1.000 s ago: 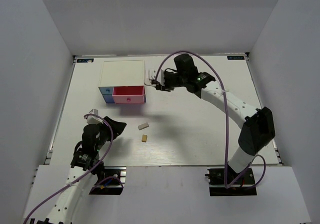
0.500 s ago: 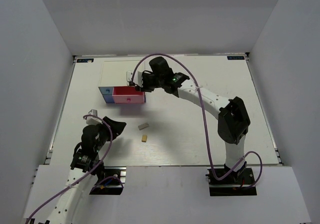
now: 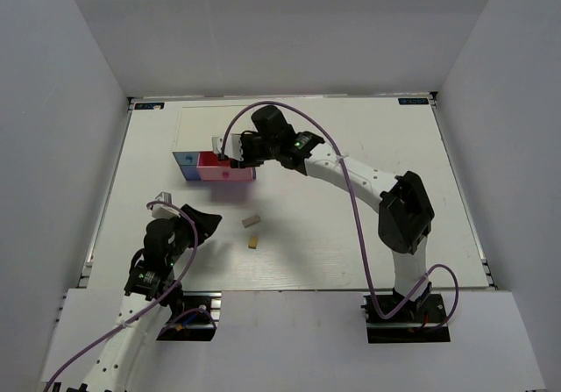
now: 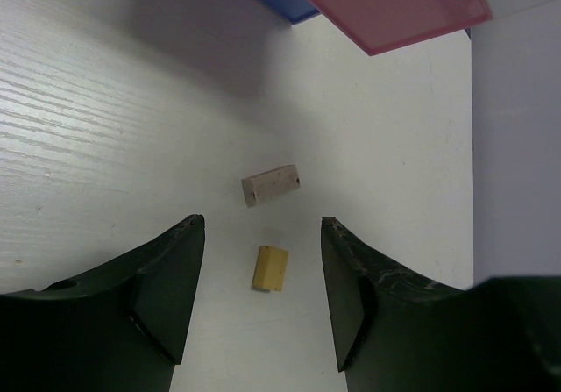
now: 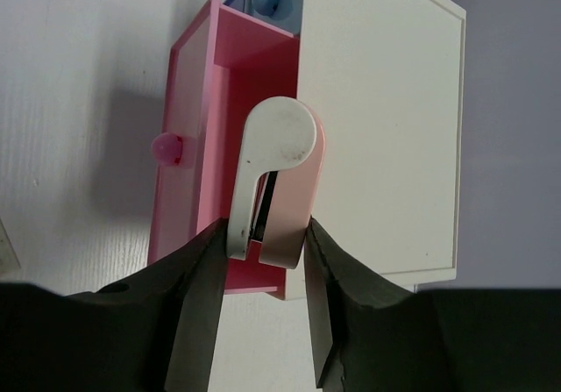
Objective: Sort the stationery into containers
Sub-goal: Place the stapler in the drawer.
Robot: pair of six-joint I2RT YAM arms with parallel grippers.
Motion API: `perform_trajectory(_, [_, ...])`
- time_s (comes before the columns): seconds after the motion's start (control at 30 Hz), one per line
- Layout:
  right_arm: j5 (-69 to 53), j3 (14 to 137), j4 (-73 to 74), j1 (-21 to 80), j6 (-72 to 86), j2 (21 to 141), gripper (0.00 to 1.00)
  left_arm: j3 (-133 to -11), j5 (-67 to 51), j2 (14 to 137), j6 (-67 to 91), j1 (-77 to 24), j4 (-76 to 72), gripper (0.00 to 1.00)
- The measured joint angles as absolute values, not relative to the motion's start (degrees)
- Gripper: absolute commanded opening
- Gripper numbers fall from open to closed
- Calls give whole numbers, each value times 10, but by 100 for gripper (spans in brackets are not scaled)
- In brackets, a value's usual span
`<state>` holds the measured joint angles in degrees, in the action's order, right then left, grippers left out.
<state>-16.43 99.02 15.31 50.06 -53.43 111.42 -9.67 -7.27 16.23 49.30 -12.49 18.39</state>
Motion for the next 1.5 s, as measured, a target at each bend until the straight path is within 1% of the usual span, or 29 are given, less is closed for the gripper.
perform_trajectory(0.03, [-162, 993, 154, 501, -537, 1117, 45, -97, -73, 162, 494, -125, 184, 66])
perform_trajectory(0.2, [-152, 1001, 161, 503, -546, 1129, 48, -96, -72, 158, 494, -125, 184, 66])
perform_trajectory(0.4, [-148, 1006, 171, 504, -557, 1140, 48, -96, -73, 158, 494, -125, 184, 66])
perform_trajectory(0.5, [-147, 1006, 173, 504, -560, 1141, 55, -96, -73, 158, 494, -125, 184, 66])
perform_trajectory(0.67, [-144, 1007, 175, 505, -567, 1141, 64, -96, -69, 158, 494, -125, 184, 66])
perform_trajectory(0.73, [-143, 1007, 174, 505, -572, 1141, 64, -97, -68, 158, 494, -125, 184, 66])
perform_trajectory(0.77, [-142, 1007, 175, 505, -573, 1141, 66, -96, -68, 158, 494, -125, 184, 66])
perform_trajectory(1.03, [-140, 1007, 168, 507, -574, 1141, 66, -96, -68, 158, 494, -125, 184, 66])
perform_trajectory(1.07, [-140, 1007, 165, 507, -572, 1141, 63, -96, -68, 158, 494, -125, 184, 66])
perform_trajectory(1.1, [-140, 1007, 161, 507, -571, 1141, 62, -96, -68, 158, 494, -125, 184, 60])
perform_trajectory(1.17, [-141, 1007, 154, 507, -562, 1139, 58, -94, -68, 159, 495, -125, 176, 54])
perform_trajectory(1.2, [-141, 1007, 151, 508, -559, 1137, 52, -92, -67, 161, 496, -125, 170, 46])
perform_trajectory(1.27, [-146, 1007, 147, 507, -550, 1130, 48, -86, -68, 177, 500, -125, 147, 41])
perform_trajectory(1.3, [-149, 1007, 145, 507, -544, 1125, 42, -85, -68, 190, 500, -125, 135, 36])
perform_trajectory(1.33, [-153, 1007, 141, 507, -538, 1120, 39, -82, -69, 206, 501, -125, 118, 32])
perform_trajectory(1.37, [-158, 1007, 137, 507, -529, 1113, 34, -81, -69, 228, 502, -125, 102, 29])
perform_trajectory(1.4, [-165, 1007, 135, 506, -524, 1105, 22, -81, -69, 248, 504, -125, 88, 25])
perform_trajectory(1.5, [-209, 1006, 138, 501, -516, 1079, 0, -81, -76, 305, 507, -125, 39, 24])
